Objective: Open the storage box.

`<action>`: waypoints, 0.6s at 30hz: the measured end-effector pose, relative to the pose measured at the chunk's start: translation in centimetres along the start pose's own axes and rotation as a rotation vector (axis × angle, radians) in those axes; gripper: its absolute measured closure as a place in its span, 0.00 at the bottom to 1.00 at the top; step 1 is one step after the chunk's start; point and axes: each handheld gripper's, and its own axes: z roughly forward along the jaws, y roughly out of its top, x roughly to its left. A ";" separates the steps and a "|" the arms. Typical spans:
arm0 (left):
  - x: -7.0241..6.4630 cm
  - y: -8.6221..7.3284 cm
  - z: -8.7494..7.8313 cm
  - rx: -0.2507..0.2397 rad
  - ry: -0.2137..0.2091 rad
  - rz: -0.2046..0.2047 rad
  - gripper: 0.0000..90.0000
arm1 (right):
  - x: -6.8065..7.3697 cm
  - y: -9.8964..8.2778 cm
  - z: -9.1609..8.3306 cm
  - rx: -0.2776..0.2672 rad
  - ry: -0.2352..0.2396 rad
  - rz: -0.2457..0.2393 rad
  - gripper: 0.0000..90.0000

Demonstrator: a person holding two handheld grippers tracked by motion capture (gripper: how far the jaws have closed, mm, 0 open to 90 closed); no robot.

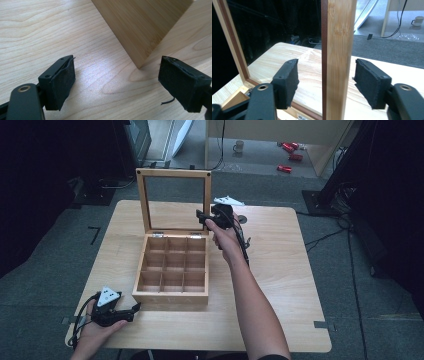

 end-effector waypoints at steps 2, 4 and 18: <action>0.0 0.0 0.0 0.000 0.000 0.000 0.16 | 0.0 -0.1 -0.6 0.003 -0.005 -0.004 0.34; 0.0 0.0 0.0 0.000 0.000 0.001 0.16 | -0.2 -0.3 -1.3 0.013 -0.012 -0.004 0.30; -0.1 0.0 0.0 0.005 0.007 0.012 0.16 | -2.7 -3.8 -7.3 0.072 -0.068 -0.006 0.14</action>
